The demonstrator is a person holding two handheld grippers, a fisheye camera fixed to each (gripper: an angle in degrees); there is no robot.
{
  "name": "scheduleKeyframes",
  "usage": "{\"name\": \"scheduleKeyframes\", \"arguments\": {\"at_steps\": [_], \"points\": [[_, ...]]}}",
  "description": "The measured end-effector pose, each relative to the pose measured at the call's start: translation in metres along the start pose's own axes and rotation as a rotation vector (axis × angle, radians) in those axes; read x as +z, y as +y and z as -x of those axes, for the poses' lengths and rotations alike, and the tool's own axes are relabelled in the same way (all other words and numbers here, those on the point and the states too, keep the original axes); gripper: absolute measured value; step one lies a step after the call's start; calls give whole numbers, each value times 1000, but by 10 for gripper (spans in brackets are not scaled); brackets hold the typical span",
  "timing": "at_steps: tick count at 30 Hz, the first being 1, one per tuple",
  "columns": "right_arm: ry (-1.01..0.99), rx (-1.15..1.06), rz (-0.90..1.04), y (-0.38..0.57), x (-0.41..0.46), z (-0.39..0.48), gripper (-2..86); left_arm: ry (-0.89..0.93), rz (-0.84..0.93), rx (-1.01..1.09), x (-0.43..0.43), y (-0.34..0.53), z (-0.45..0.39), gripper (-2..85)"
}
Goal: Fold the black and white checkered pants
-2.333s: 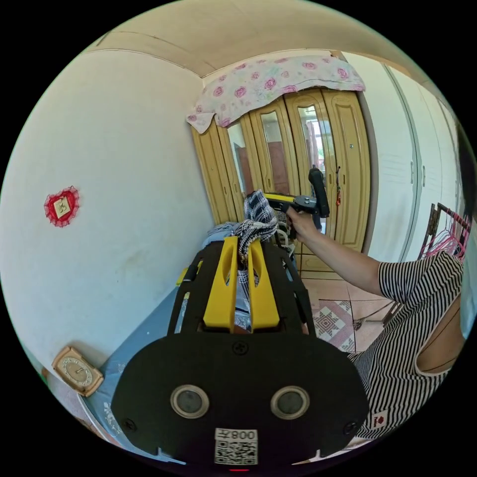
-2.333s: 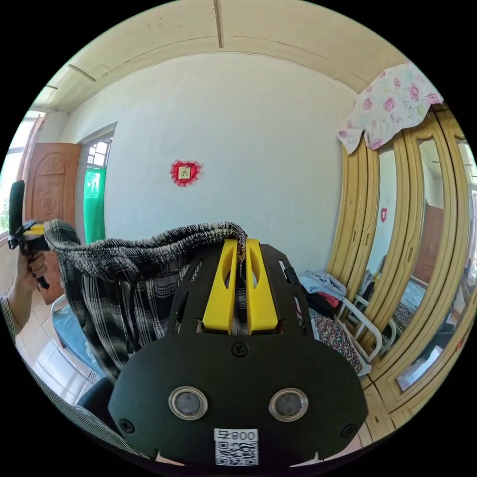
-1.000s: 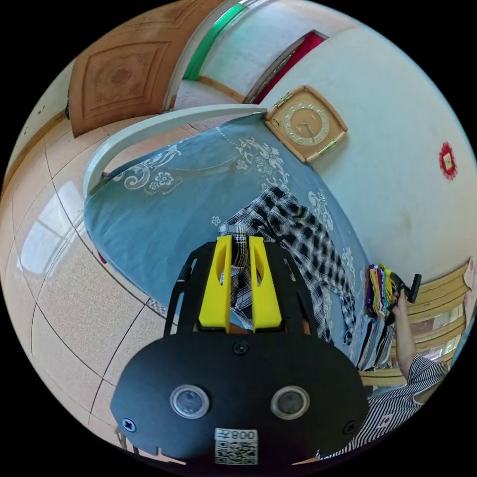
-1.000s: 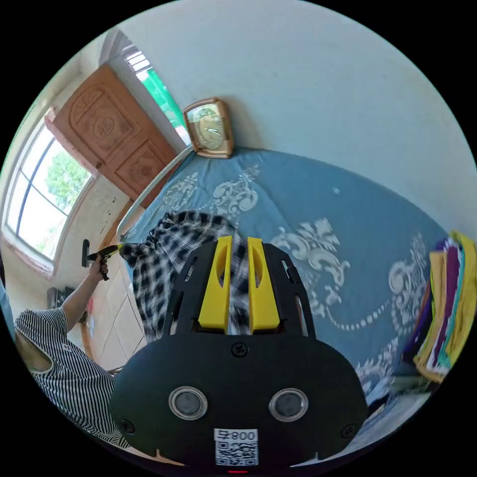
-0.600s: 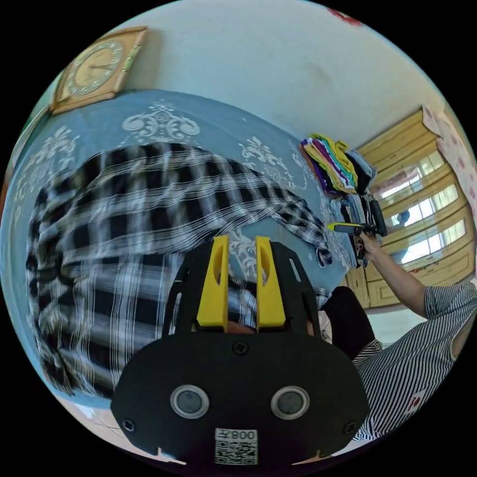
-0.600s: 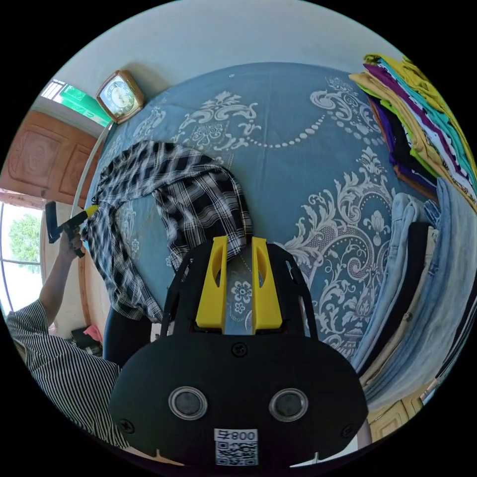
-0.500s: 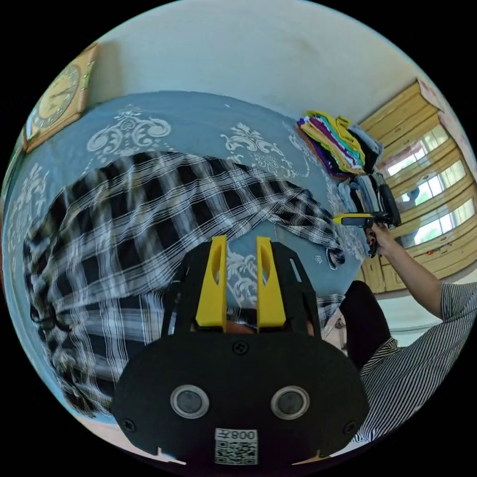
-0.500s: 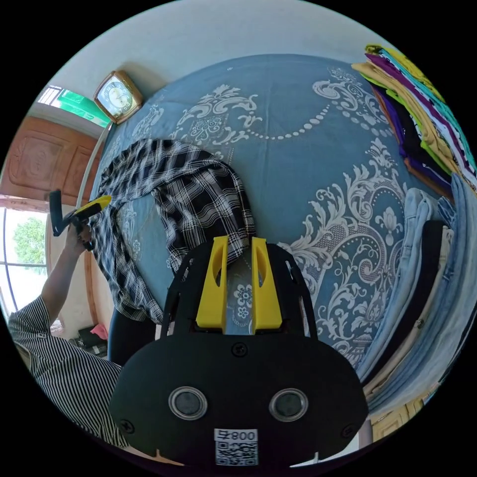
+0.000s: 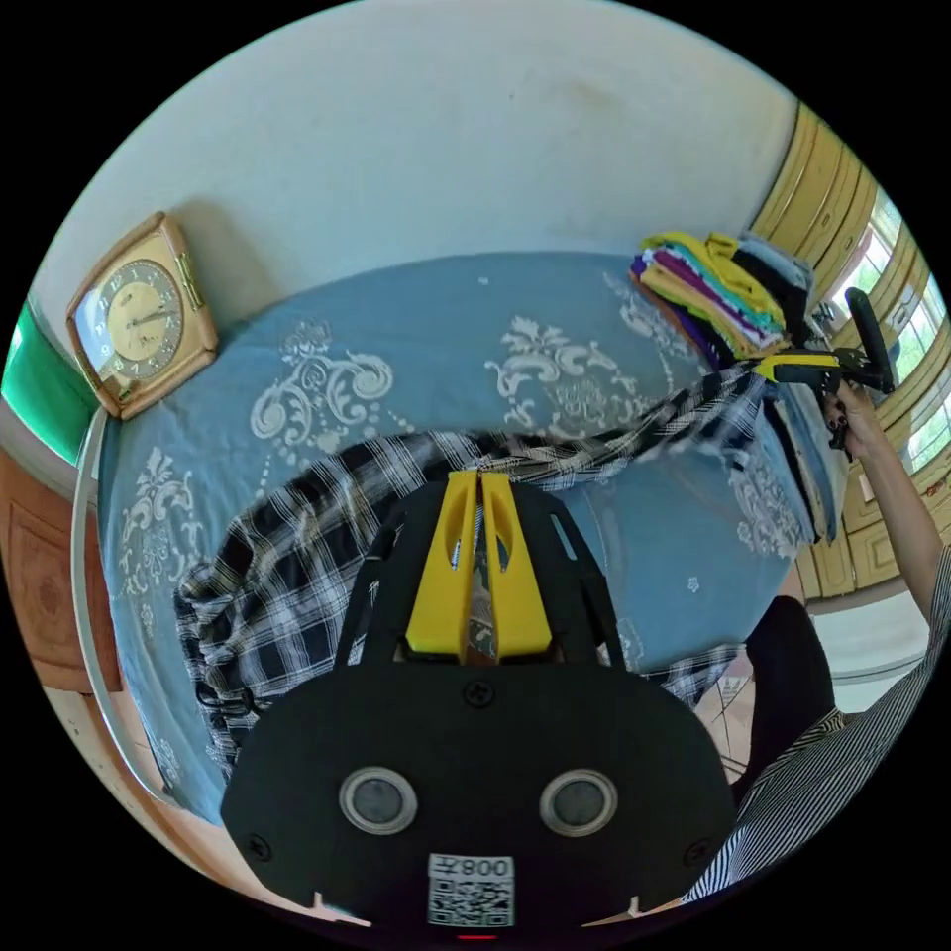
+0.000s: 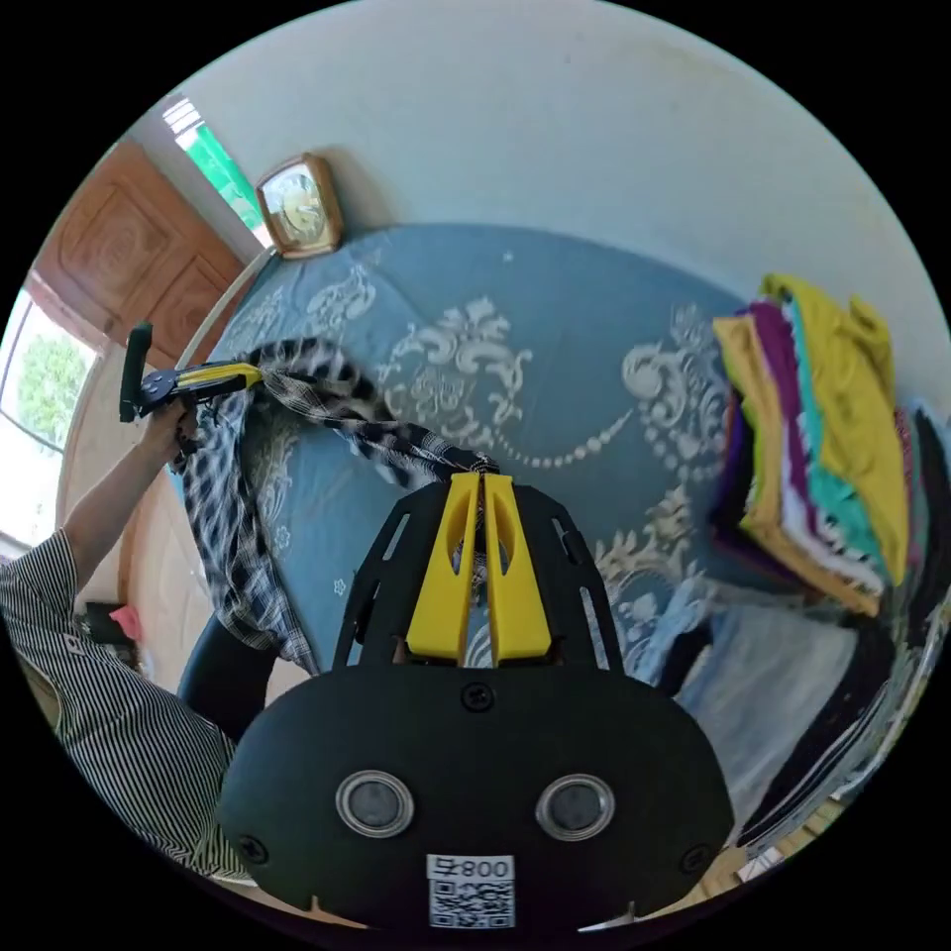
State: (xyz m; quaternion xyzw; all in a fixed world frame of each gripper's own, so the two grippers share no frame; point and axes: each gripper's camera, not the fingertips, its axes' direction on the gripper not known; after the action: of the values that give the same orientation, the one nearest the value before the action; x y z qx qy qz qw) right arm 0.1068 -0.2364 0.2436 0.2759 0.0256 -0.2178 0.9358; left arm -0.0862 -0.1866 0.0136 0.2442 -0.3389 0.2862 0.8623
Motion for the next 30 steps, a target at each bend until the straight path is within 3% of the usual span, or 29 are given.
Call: {"name": "scheduleKeyframes", "arguments": {"at_steps": [3,6,13,17,21,26,30], "points": [[125,-76,-95,-7,-41,-4,7,71,-47,-13,-4,-12,-6,7],[114,-58,-108,11,-34,-19,10,125,-26,-2,19,-17,-22,7],[-61,310,306,95,96,-103,32,160,253,35,116,-33,-71,10],[-133,368,235,121,94,-120,48,164,267,70,129,-52,-87,17],[-136,278,91,118,70,-109,65,159,227,72,132,-76,-104,42],[19,44,103,117,76,-69,80,101,142,41,136,-99,-131,70],[41,-20,183,132,97,-69,82,286,82,49,159,-132,-173,76]]}}
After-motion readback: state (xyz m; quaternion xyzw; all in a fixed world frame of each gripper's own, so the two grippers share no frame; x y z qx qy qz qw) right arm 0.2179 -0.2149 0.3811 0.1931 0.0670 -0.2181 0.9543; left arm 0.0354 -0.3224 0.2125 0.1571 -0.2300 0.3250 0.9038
